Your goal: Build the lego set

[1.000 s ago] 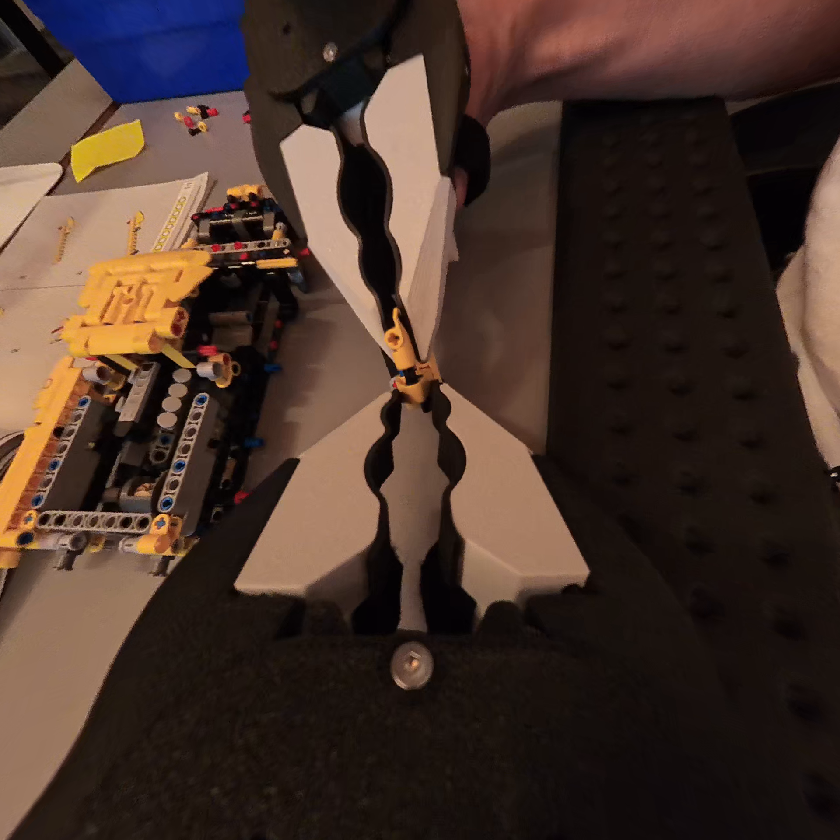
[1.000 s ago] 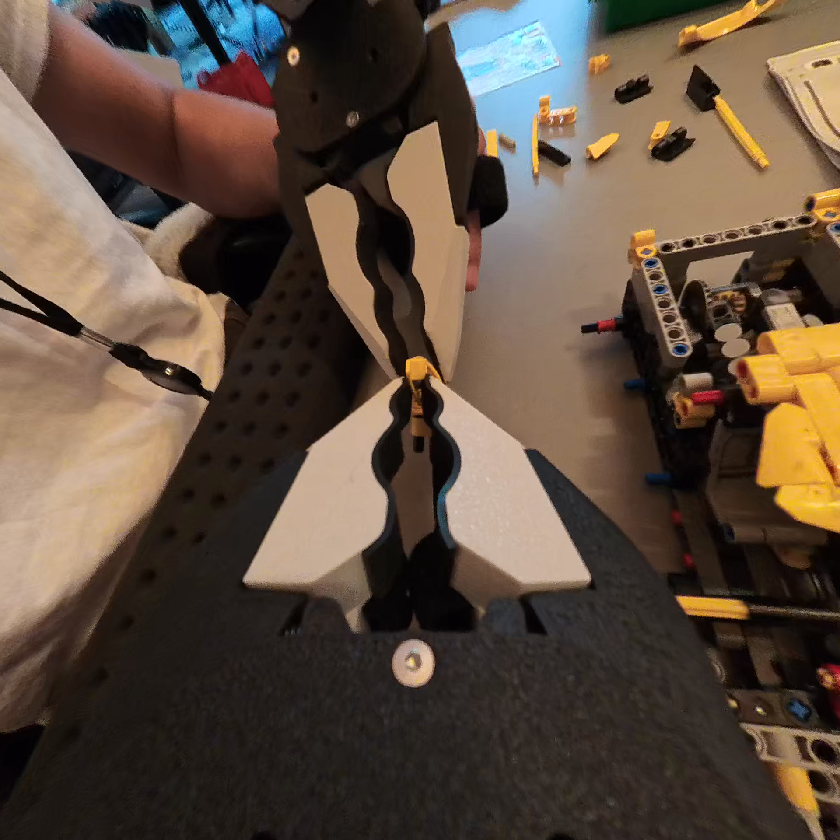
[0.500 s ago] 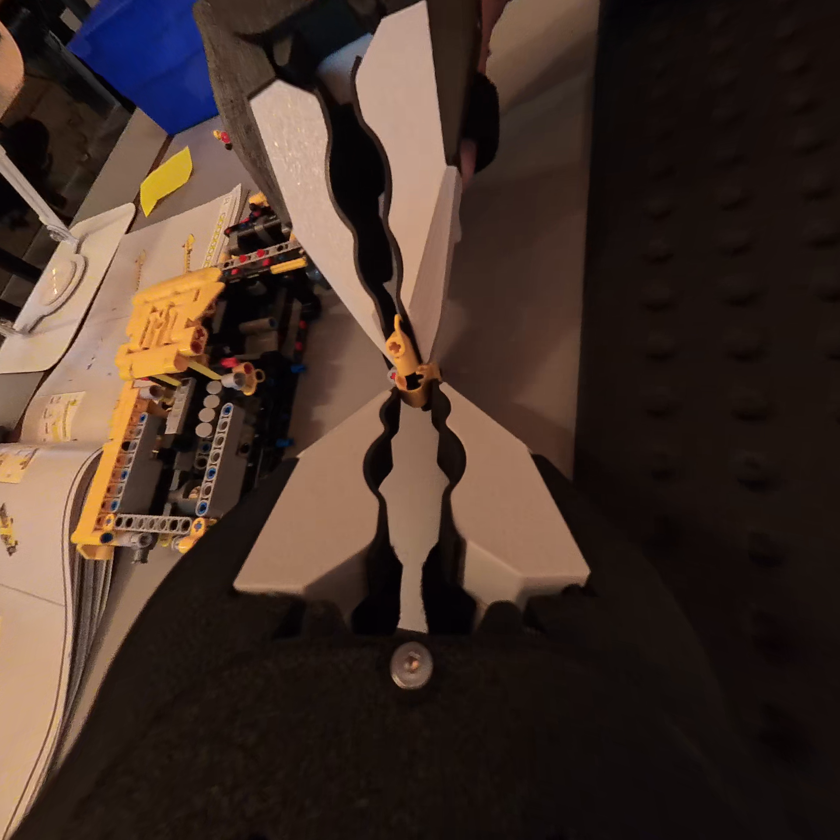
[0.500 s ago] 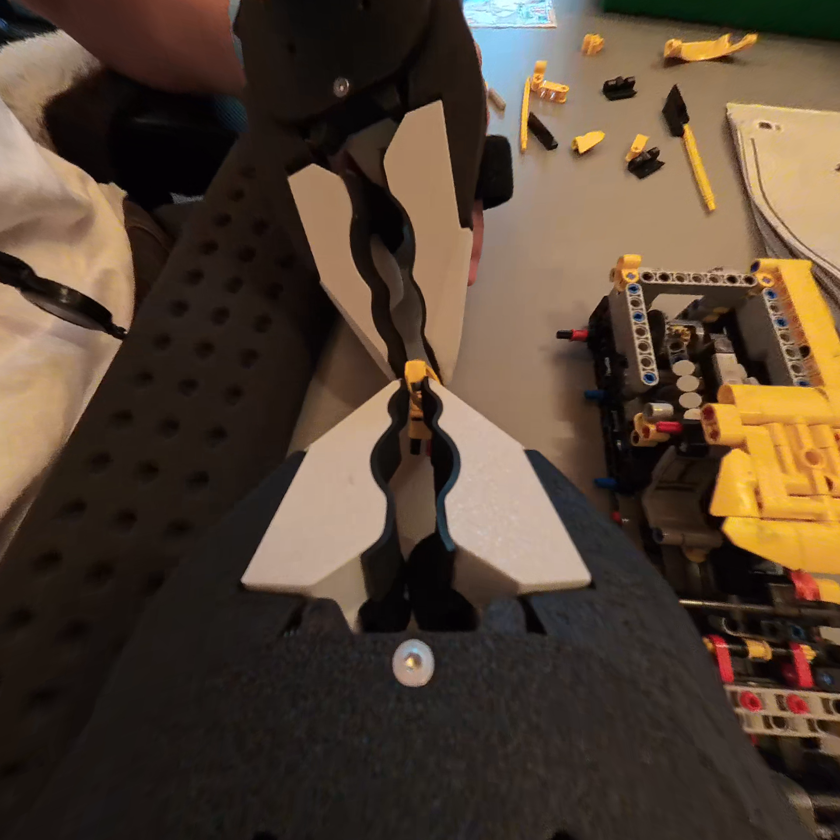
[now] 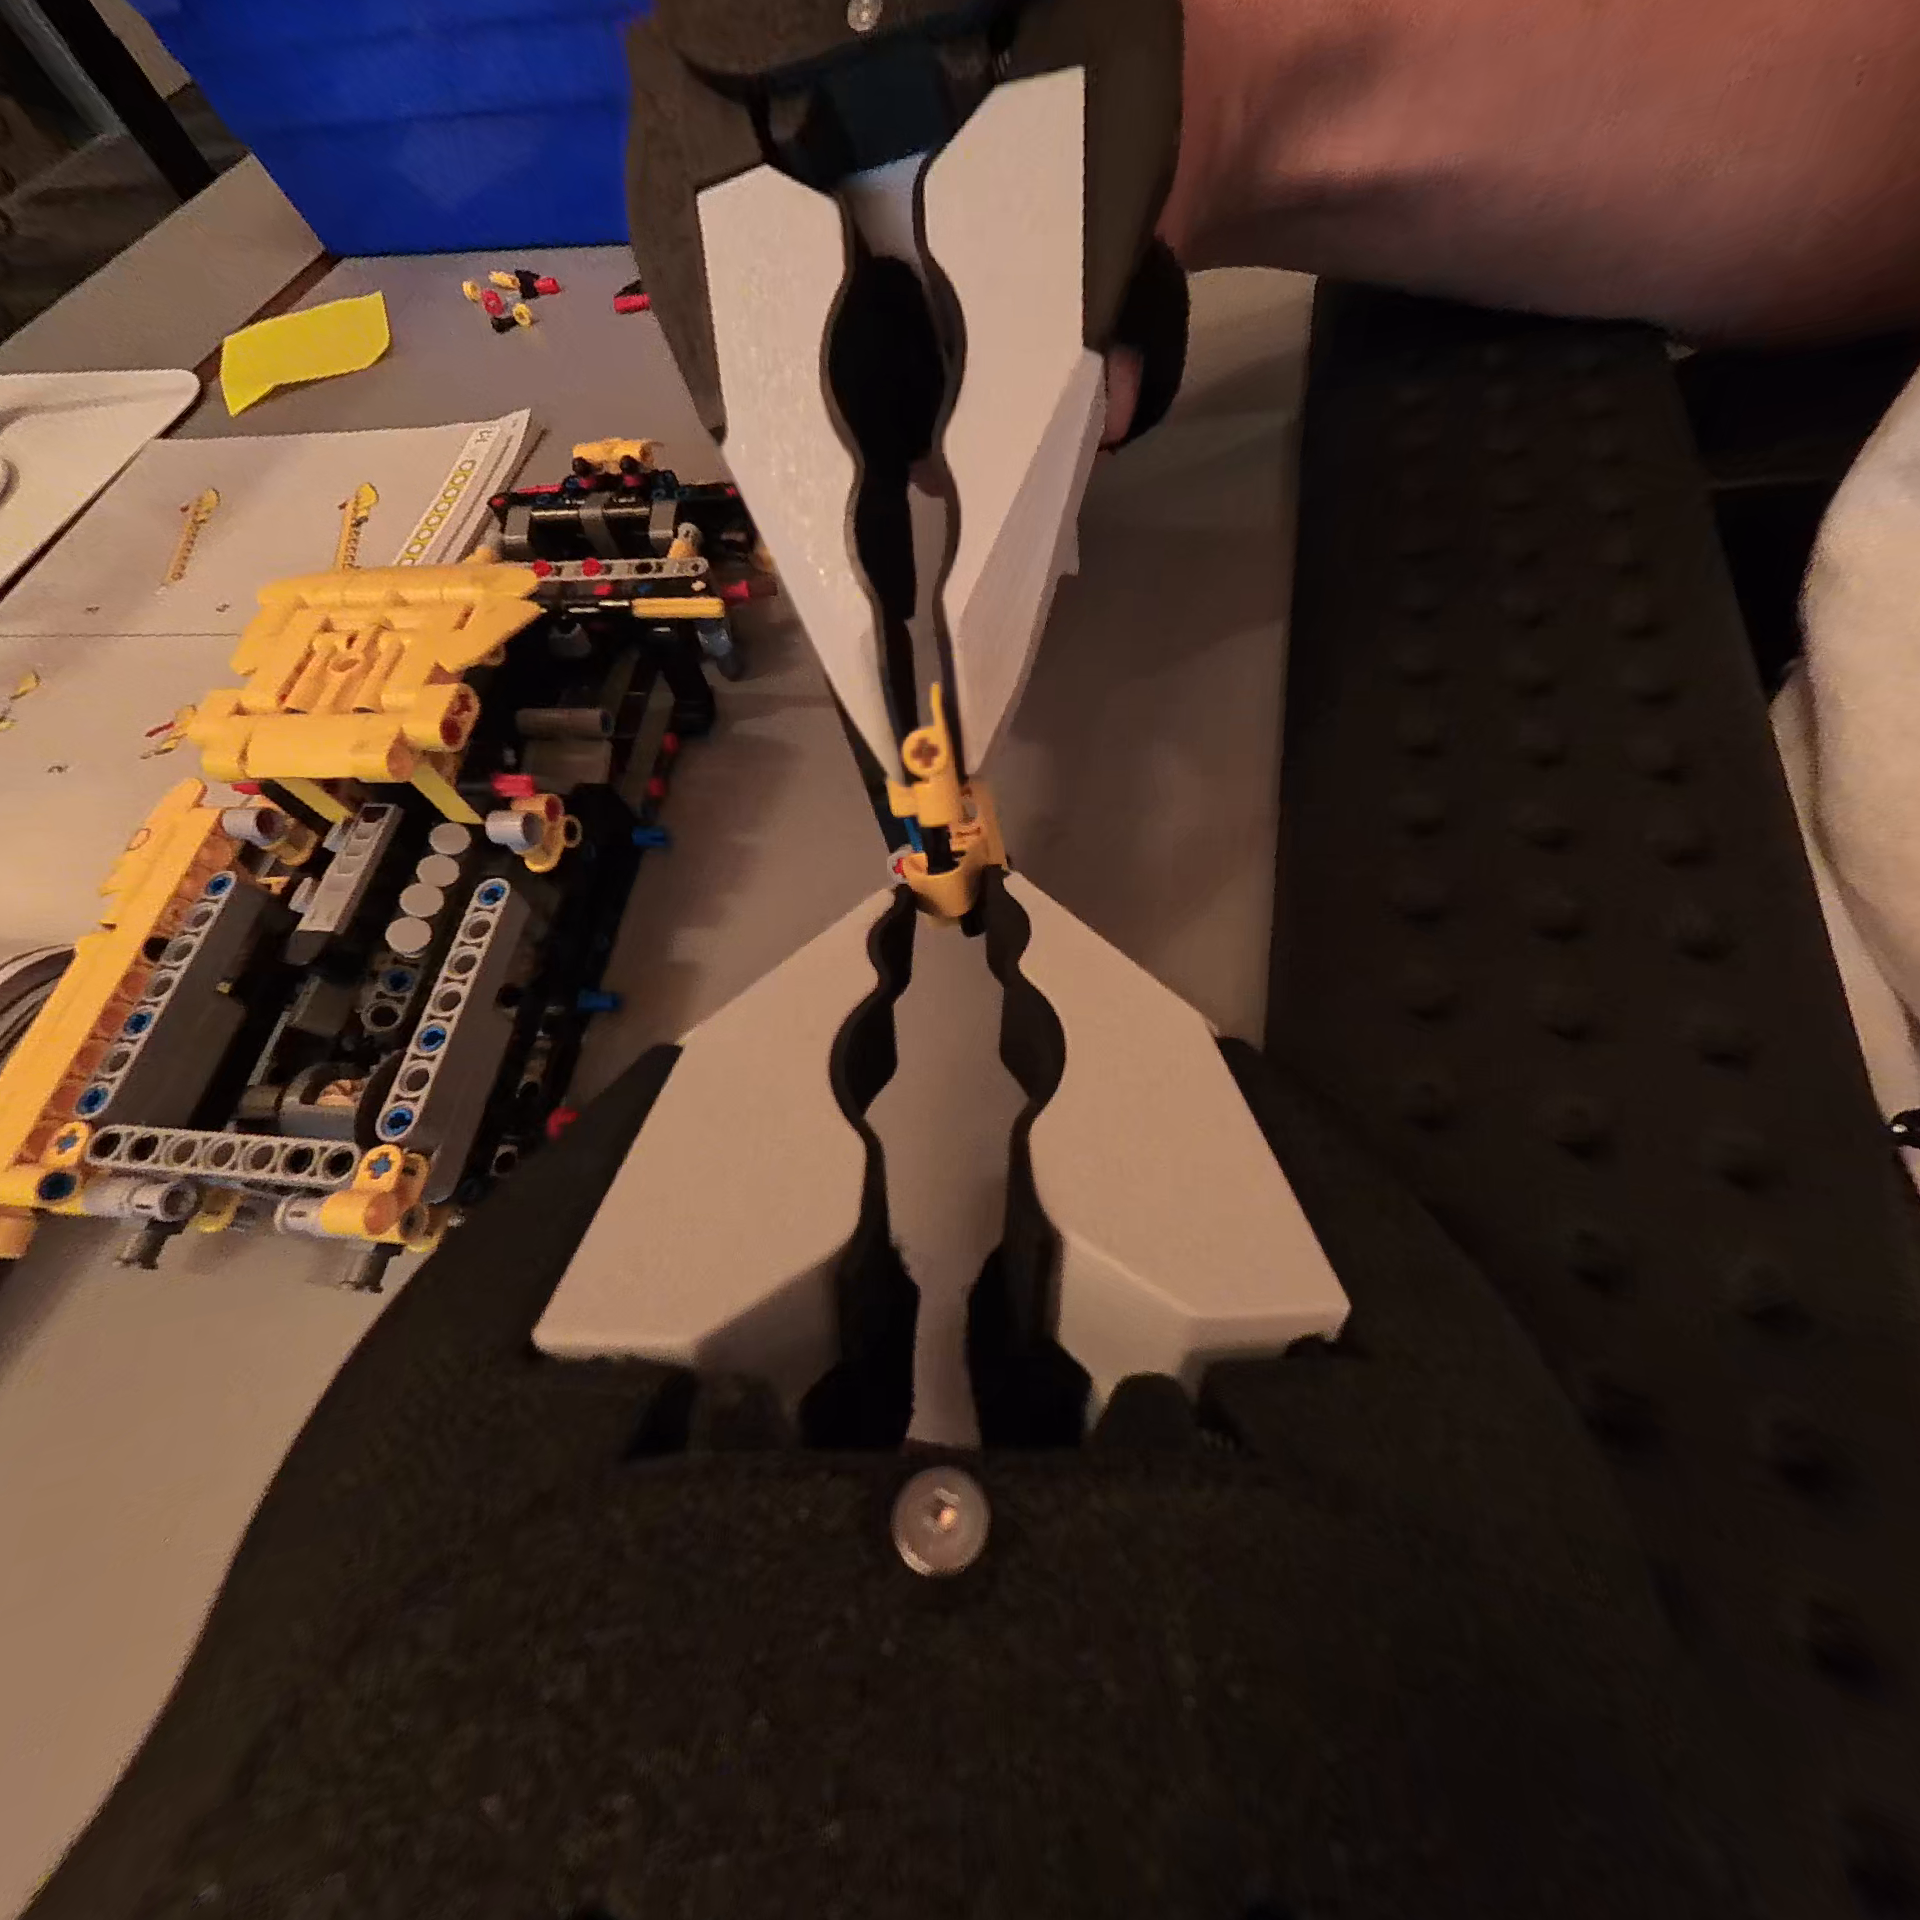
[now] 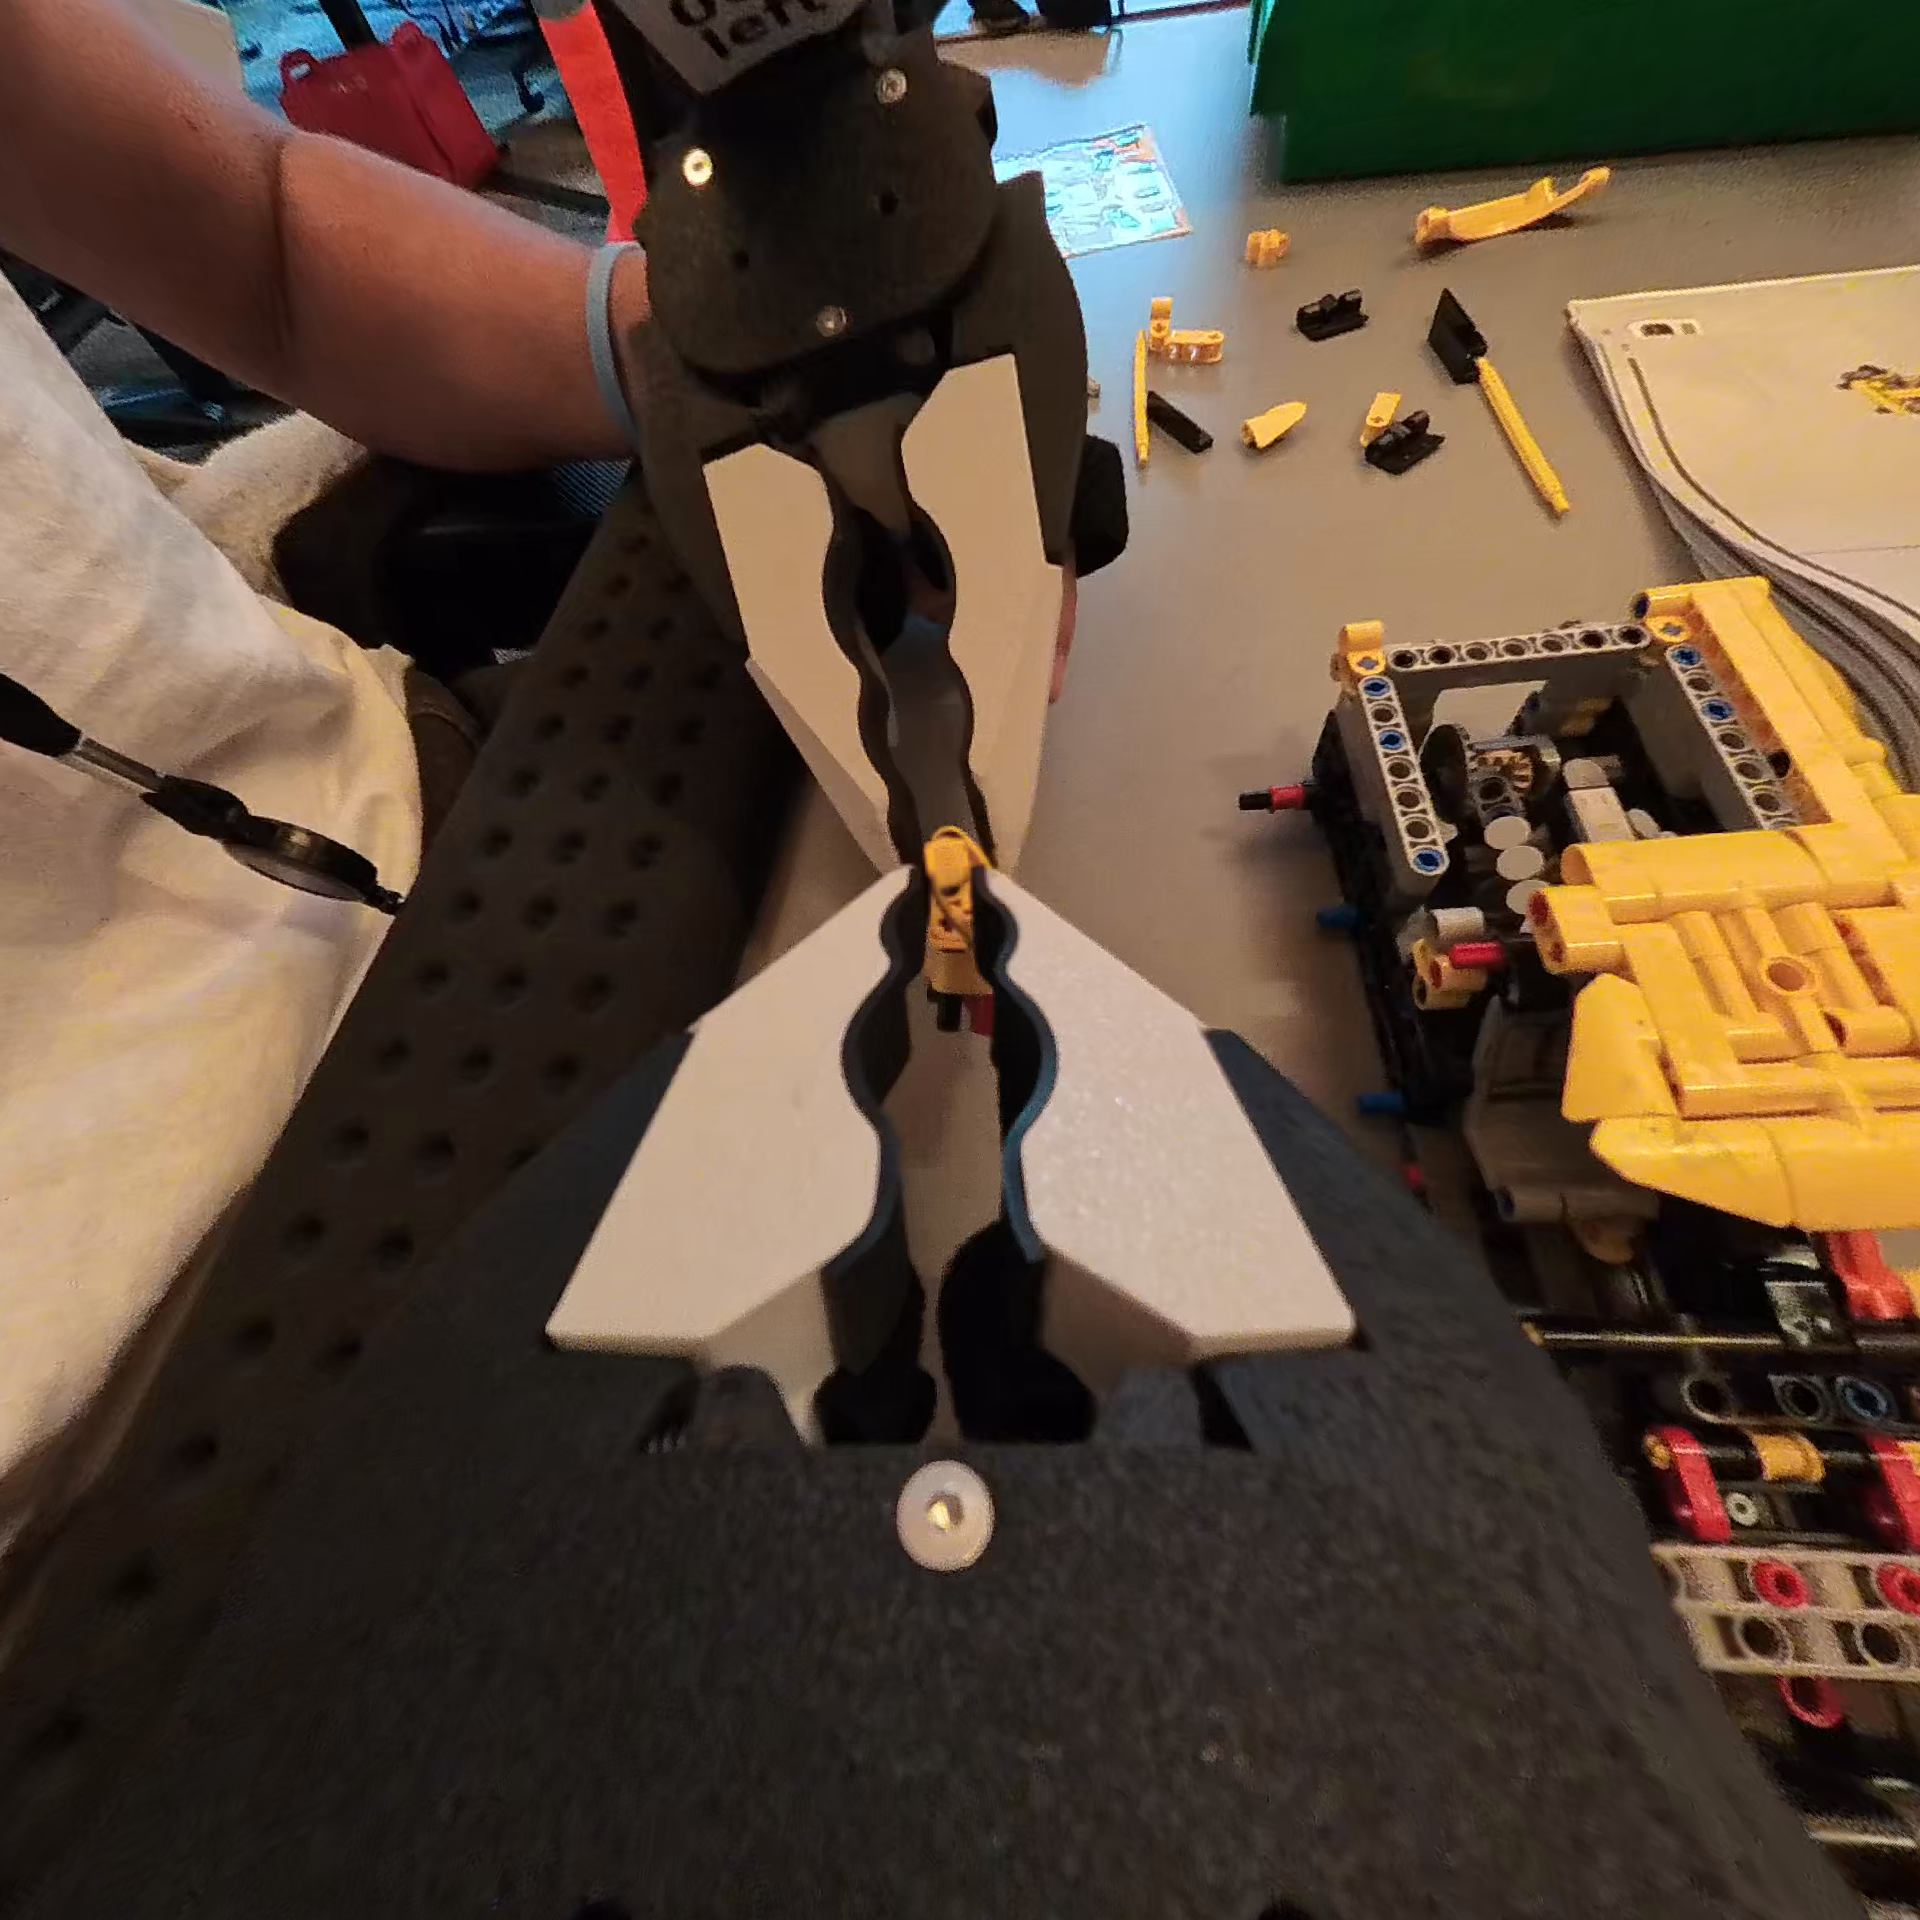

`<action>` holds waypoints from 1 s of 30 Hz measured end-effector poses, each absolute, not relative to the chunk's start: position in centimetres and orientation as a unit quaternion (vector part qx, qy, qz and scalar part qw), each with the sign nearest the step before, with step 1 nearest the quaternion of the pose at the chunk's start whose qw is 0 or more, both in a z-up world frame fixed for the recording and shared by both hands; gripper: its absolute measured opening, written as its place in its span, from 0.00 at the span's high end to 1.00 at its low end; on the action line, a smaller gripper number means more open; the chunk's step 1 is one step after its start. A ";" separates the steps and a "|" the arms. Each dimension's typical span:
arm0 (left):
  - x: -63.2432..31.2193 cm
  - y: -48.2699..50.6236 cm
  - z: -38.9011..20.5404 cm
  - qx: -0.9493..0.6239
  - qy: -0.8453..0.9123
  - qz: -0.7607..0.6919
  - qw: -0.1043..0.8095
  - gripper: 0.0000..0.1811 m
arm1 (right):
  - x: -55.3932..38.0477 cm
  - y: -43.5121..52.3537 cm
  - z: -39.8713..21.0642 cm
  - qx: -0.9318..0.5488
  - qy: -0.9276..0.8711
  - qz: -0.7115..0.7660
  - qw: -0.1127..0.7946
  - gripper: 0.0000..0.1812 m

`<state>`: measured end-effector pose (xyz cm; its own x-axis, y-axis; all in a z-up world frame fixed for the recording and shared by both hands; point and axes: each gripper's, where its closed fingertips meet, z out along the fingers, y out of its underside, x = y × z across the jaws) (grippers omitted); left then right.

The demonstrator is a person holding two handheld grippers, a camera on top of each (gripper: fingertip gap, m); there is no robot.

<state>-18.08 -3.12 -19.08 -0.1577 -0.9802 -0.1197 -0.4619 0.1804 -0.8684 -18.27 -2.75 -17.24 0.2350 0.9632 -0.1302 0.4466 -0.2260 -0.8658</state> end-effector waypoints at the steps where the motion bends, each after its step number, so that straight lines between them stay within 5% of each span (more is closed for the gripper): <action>1: -18.1 -3.1 -19.2 -0.534 0.676 -0.351 0.366 0.93 | -18.3 -2.8 -17.3 -0.696 -0.506 0.357 0.363 0.96; 16: -18.5 -2.9 -19.8 -0.539 0.683 -0.337 0.360 0.93 | -18.7 -2.6 -17.3 -0.690 -0.508 0.356 0.374 1.00; 22: -19.4 -2.0 -21.0 -0.527 0.716 -0.246 0.385 0.93 | -16.7 -1.4 -17.7 -0.714 -0.469 0.355 0.379 0.86; 30: -22.0 -2.7 -20.9 -0.524 0.791 -0.125 0.290 0.93 | -19.9 -2.9 -18.0 -0.673 -0.546 0.301 0.398 0.86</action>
